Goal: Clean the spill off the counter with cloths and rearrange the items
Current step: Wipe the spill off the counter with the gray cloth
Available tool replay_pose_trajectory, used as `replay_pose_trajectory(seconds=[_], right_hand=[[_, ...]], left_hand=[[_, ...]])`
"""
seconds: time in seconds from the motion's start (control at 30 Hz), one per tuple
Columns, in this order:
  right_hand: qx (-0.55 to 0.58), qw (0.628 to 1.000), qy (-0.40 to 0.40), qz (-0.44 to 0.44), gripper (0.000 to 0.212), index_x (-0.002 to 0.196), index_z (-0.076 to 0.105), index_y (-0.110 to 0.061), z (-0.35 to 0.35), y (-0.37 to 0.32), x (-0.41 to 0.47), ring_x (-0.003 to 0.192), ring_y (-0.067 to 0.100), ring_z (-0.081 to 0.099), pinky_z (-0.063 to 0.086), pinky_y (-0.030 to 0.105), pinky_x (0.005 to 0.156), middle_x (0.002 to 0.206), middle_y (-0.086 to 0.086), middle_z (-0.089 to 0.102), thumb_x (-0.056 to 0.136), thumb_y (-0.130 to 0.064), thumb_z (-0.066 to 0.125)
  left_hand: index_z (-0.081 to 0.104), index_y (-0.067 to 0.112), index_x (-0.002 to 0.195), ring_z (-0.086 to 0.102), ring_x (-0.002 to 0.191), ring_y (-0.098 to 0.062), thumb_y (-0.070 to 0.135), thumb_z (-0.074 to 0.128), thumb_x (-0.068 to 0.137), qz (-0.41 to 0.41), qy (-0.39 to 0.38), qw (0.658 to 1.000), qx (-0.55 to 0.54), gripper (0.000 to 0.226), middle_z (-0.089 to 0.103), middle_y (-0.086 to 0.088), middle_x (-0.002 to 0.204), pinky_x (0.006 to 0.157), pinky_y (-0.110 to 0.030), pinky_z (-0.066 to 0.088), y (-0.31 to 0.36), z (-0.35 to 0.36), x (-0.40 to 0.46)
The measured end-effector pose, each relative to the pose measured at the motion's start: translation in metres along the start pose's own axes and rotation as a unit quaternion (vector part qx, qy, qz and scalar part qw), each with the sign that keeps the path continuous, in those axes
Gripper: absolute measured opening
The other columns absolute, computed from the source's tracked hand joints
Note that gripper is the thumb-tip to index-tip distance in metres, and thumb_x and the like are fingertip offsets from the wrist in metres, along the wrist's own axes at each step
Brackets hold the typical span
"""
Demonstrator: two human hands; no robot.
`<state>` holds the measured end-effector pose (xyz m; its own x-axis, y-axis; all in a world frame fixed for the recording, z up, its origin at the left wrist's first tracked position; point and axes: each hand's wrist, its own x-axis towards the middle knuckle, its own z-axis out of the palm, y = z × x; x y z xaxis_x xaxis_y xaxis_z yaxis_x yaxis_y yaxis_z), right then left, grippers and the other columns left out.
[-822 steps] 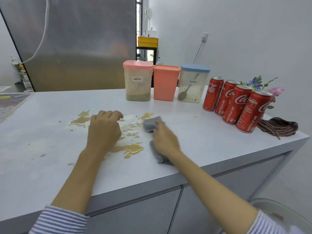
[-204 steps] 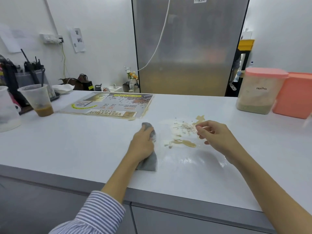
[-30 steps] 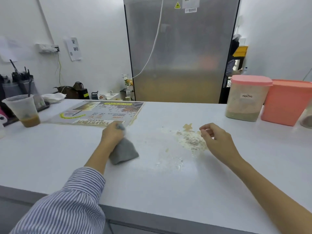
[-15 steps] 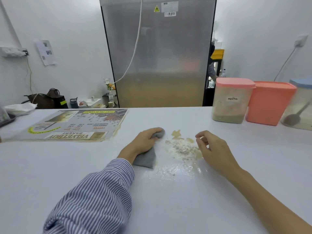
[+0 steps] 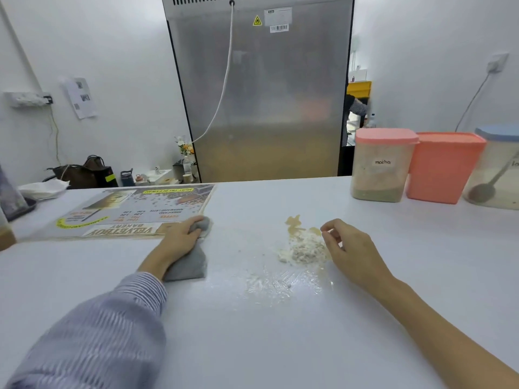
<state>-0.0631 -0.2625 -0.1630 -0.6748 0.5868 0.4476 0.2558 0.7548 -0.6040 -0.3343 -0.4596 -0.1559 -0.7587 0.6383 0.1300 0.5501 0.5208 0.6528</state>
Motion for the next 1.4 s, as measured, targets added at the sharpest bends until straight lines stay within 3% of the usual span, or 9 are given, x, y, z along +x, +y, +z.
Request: replay_pose_trajectory(seconds=[0.4,0.57,0.67,0.77,0.9,1.03,1.13,1.33,1.4], right_hand=[[0.024,0.999,-0.018,-0.02,0.016,0.102,0.06,-0.011,0.005,-0.013,-0.001,0.084,0.022,0.057,0.043,0.031,0.076,0.086,0.004,0.064,0.096,-0.018,0.047],[0.041,0.998,-0.027,-0.031,0.017,0.103,0.061,-0.008,0.007,-0.016,-0.005,0.082,0.024,0.058,0.044,0.033,0.077,0.084,0.006,0.065,0.095,-0.016,0.048],[0.04,0.998,-0.034,-0.035,0.017,0.103,0.06,-0.008,0.007,-0.016,-0.007,0.081,0.023,0.057,0.044,0.033,0.076,0.085,0.007,0.065,0.096,-0.016,0.047],[0.046,0.998,-0.033,-0.041,0.017,0.103,0.06,-0.007,0.005,-0.017,-0.008,0.081,0.023,0.056,0.043,0.033,0.075,0.085,0.007,0.065,0.096,-0.017,0.047],[0.05,0.998,-0.018,-0.042,0.017,0.102,0.06,-0.008,0.002,-0.016,-0.008,0.081,0.022,0.056,0.042,0.032,0.075,0.085,0.007,0.064,0.096,-0.017,0.047],[0.055,0.998,0.008,-0.037,0.018,0.103,0.06,-0.007,-0.003,-0.015,-0.007,0.082,0.024,0.057,0.044,0.034,0.077,0.087,0.009,0.064,0.096,-0.017,0.047],[0.071,0.997,0.027,-0.019,0.017,0.102,0.061,-0.008,-0.007,-0.014,-0.008,0.082,0.024,0.058,0.044,0.033,0.077,0.086,0.007,0.065,0.096,-0.017,0.048],[0.097,0.995,-0.006,0.013,0.018,0.101,0.061,-0.01,-0.002,-0.016,-0.009,0.081,0.024,0.058,0.043,0.029,0.069,0.085,0.008,0.066,0.096,-0.019,0.046],[0.098,0.995,-0.03,0.016,0.018,0.099,0.061,-0.009,0.005,-0.022,-0.009,0.082,0.027,0.059,0.042,0.031,0.07,0.085,0.01,0.067,0.096,-0.019,0.047]], left_hand=[[0.057,0.022,0.127,0.047,0.116,-0.002,-0.003,0.04,0.092,0.149,-0.077,0.983,-0.077,0.045,0.056,0.009,0.128,0.09,-0.003,0.035,0.086,0.076,-0.087],[0.059,0.016,0.123,0.053,0.107,-0.009,-0.003,0.042,0.092,0.037,0.058,0.983,-0.168,0.041,0.06,0.0,0.119,0.082,-0.007,0.042,0.058,0.009,-0.093],[0.059,0.023,0.122,0.05,0.114,-0.016,0.001,0.042,0.091,-0.028,0.075,0.996,-0.045,0.042,0.058,0.001,0.123,0.093,-0.02,0.038,0.02,-0.011,-0.095],[0.053,0.024,0.092,0.045,0.091,-0.015,-0.008,0.036,0.085,-0.023,0.094,0.995,-0.013,0.036,0.052,0.006,0.094,0.07,-0.006,0.035,0.019,0.017,-0.108],[0.034,0.025,0.072,0.038,0.074,-0.018,0.0,0.029,0.061,0.078,0.084,0.993,-0.017,0.028,0.039,0.008,0.075,0.066,-0.028,0.033,0.065,0.077,-0.114],[0.05,0.015,0.08,0.045,0.079,-0.015,0.002,0.03,0.066,0.095,0.034,0.987,-0.125,0.028,0.052,0.001,0.082,0.074,-0.026,0.038,0.126,0.126,-0.117],[0.064,0.016,0.111,0.059,0.1,-0.014,-0.007,0.036,0.086,0.005,0.019,0.952,-0.307,0.044,0.066,-0.004,0.11,0.087,-0.022,0.047,0.135,0.121,-0.109],[0.06,0.011,0.111,0.061,0.064,-0.002,-0.017,0.034,0.088,-0.04,0.127,0.905,-0.404,0.044,0.065,0.0,0.086,0.056,-0.008,0.046,0.069,0.011,-0.116],[0.06,0.015,0.111,0.061,0.071,-0.01,-0.008,0.037,0.091,-0.112,0.179,0.905,-0.369,0.038,0.065,-0.004,0.093,0.058,-0.012,0.049,0.022,-0.02,-0.115]])
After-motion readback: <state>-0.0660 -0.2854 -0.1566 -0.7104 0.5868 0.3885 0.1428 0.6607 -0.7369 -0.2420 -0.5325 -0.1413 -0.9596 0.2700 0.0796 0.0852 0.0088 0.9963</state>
